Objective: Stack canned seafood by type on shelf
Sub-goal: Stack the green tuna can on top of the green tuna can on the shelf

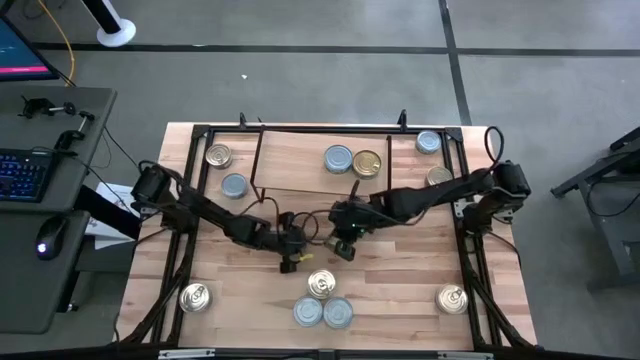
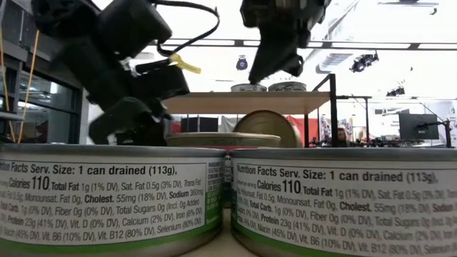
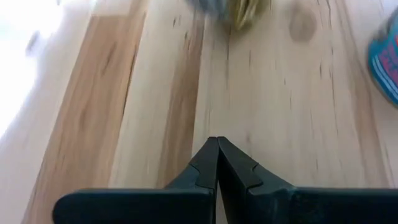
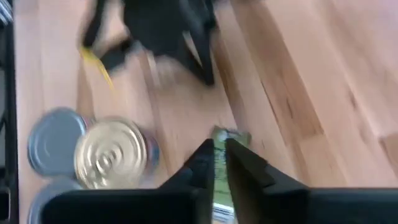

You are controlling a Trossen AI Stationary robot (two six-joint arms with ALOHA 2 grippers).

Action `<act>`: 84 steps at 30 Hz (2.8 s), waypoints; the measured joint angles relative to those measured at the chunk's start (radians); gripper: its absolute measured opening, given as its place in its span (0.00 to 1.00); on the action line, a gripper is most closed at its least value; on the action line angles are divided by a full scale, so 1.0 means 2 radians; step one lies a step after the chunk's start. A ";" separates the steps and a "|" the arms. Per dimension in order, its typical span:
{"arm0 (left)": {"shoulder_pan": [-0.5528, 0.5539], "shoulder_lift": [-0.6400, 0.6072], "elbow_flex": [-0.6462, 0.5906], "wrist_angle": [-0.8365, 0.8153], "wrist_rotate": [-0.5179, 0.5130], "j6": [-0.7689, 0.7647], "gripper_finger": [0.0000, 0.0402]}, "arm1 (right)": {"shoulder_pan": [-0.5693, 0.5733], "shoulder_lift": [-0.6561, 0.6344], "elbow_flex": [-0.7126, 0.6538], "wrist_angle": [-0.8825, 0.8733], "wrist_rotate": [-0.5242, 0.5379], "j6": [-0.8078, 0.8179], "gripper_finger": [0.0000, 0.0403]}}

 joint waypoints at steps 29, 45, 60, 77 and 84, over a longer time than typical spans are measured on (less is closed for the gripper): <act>-0.014 -0.175 -0.161 0.114 -0.005 -0.148 0.00 | 0.060 0.077 -0.013 -0.084 0.031 0.074 0.71; -0.002 -0.289 -0.159 0.156 -0.015 -0.059 0.00 | 0.040 -0.044 -0.013 -0.076 0.066 0.055 0.29; 0.036 -0.336 -0.038 0.153 -0.050 0.062 0.00 | -0.085 -0.289 -0.085 -0.065 0.122 0.124 0.29; 0.038 -0.331 -0.001 0.154 -0.049 0.078 0.00 | -0.280 -0.326 -0.241 0.161 -0.064 0.264 0.29; 0.038 -0.331 -0.002 0.153 -0.049 0.075 0.00 | -0.286 -0.326 -0.241 0.160 -0.068 0.288 0.29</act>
